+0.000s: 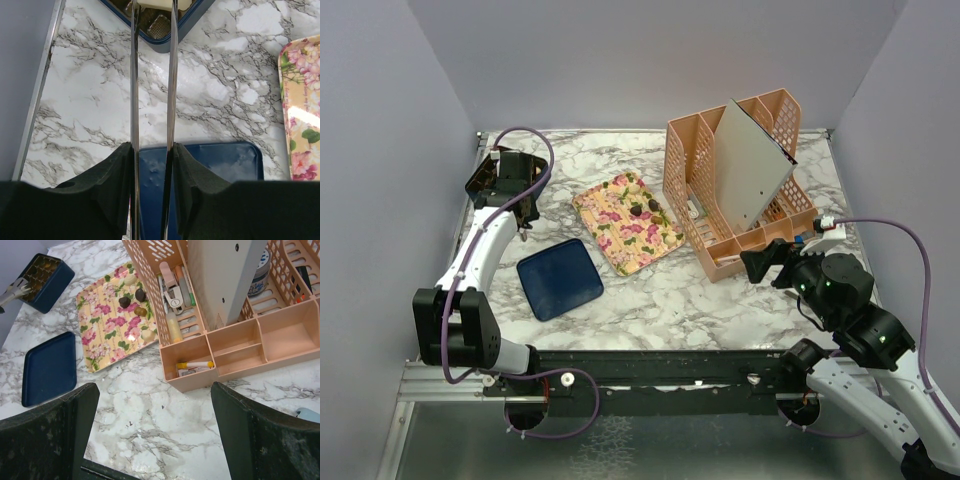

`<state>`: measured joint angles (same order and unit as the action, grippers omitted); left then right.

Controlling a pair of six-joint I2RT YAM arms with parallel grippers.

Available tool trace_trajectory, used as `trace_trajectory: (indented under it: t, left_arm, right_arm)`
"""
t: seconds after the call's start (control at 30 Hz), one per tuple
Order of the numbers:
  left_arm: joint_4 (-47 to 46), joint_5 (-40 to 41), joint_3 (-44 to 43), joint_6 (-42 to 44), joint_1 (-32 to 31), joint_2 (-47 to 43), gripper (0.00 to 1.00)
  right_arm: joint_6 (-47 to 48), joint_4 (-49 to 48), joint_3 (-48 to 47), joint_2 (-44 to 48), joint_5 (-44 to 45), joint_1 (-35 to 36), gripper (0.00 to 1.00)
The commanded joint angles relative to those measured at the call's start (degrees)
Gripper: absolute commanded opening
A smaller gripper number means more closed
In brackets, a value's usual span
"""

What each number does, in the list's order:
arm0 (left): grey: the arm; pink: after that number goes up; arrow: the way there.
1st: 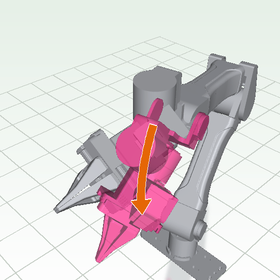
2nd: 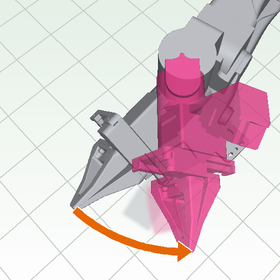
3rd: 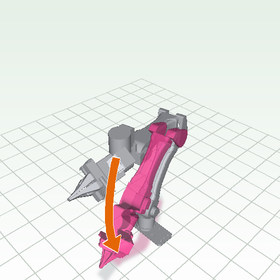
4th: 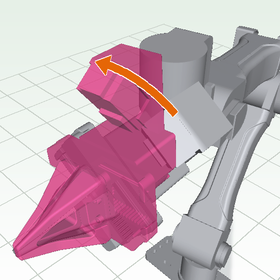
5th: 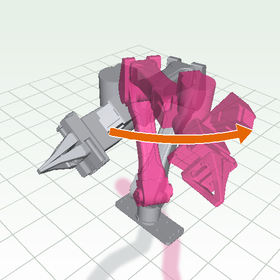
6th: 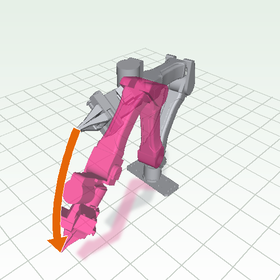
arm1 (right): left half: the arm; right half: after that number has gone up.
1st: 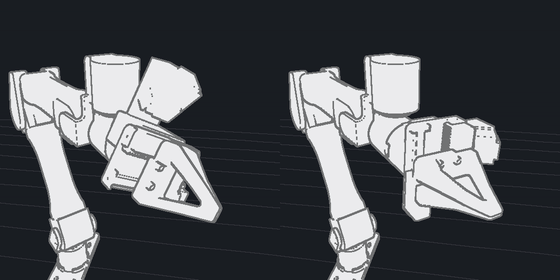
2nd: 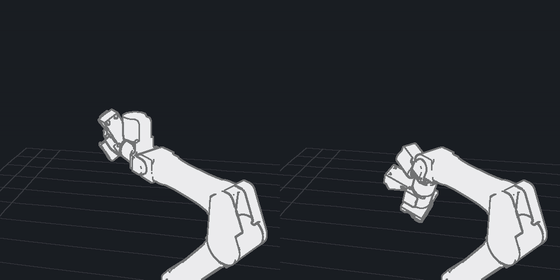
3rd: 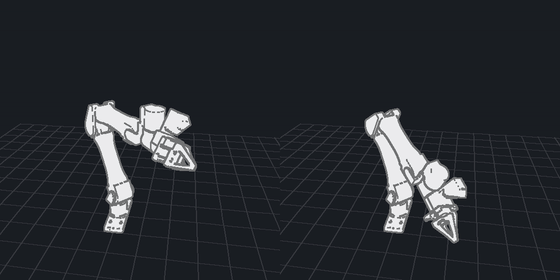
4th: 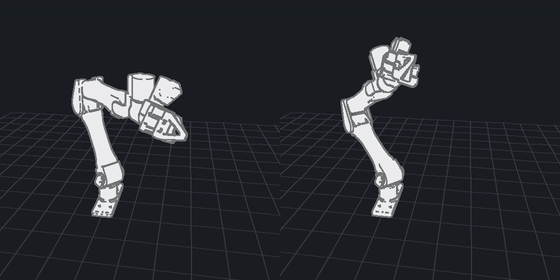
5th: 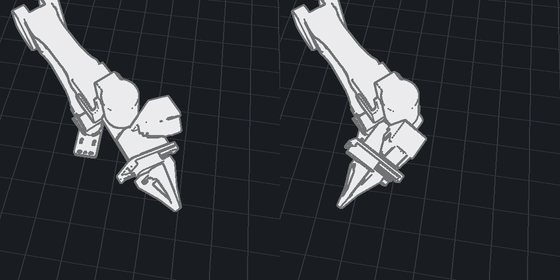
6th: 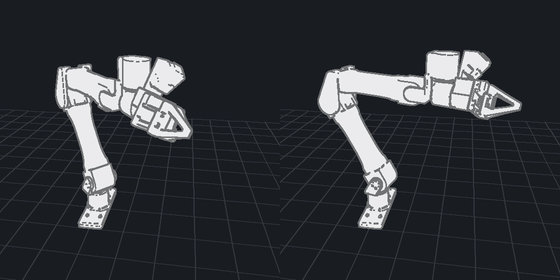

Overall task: Pack the chocolate
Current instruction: Place the fake chocolate in the packing box.

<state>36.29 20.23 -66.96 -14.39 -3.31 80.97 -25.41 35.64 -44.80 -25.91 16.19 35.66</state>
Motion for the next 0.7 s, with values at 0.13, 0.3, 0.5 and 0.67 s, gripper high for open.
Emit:
trace_trajectory:
  t: [0.13,0.3,0.5,0.67]
  left_arm:
    - [-0.7,0.0,0.0,-1.1,0.6,1.2,0.39]
    - [0.0,-0.2,-0.9,-1.4,0.6,1.3,0.43]
    - [0.0,-0.2,-0.2,-1.5,0.6,0.9,0.43]
    - [0.4,-0.2,-0.4,-1.7,0.6,0.5,0.45]
  right_arm:
    - [1.1,-1.1,0.4,0.2,-0.1,0.1,0.99]
    - [1.1,-1.1,0.4,0.7,-0.1,0.1,0.99]
    - [1.2,-1.3,0.5,0.0,-0.7,0.1,0.99]
    - [1.4,-1.5,0.7,0.6,0.1,0.1,0.99]
